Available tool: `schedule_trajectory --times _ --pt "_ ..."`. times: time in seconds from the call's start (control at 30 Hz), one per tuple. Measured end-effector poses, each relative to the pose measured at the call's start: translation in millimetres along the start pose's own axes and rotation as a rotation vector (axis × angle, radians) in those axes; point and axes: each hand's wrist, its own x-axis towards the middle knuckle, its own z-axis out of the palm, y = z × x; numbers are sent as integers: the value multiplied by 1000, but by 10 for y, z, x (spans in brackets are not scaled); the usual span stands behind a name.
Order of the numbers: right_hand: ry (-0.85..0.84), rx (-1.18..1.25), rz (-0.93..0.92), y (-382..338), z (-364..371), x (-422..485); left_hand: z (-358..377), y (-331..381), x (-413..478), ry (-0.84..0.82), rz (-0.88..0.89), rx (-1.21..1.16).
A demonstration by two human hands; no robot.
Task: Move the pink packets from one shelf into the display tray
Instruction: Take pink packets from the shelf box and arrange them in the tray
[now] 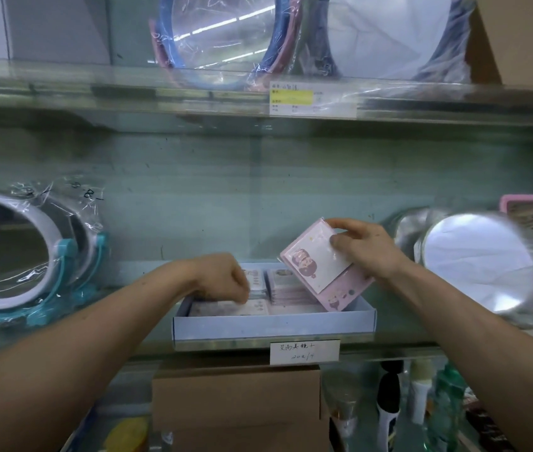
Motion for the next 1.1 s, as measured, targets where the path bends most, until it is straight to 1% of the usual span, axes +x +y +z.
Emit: schedule_trajectory --times 0.03,0.07,0.1,0.13,0.2,0.27,0.33,0.43,0.5,0.57,0.63,0.8,0.9,1.0,1.1 --pt "-13 33 5 -10 13 1 -6 24 21 72 10 -178" --pt "-17 80 12 -23 39 3 -3 60 42 97 6 -399" --pt "-13 133 20 -32 71 10 6 111 56 75 -3 -611" --pt "-7 182 28 -43 110 17 25 160 73 34 -12 -764" --pt "-3 304 61 -66 195 33 90 241 108 -35 -22 -926" --pt "-43 406 101 -85 261 35 154 274 142 -36 -37 -999" --pt "-90 388 108 -95 286 16 164 236 194 44 -64 -987" --pt "-113 140 83 -89 250 8 72 110 240 230 -125 -922" --pt "-171 118 104 -98 254 -8 -2 21 244 283 -146 -917" --pt "-214 129 113 -89 293 -23 -37 -60 248 262 -144 -857" --pt "-257 76 114 -53 349 -46 -50 -113 226 229 -136 -753" --pt "-485 -91 190 -3 504 -133 -30 -73 140 217 -67 -371" --pt "-604 -220 192 -47 597 -168 15 -3 131 196 -45 -268" --pt "-632 -337 158 -76 661 -172 49 39 124 157 -19 -242" --pt "-589 -348 182 -111 657 -143 58 31 94 61 -35 -193"
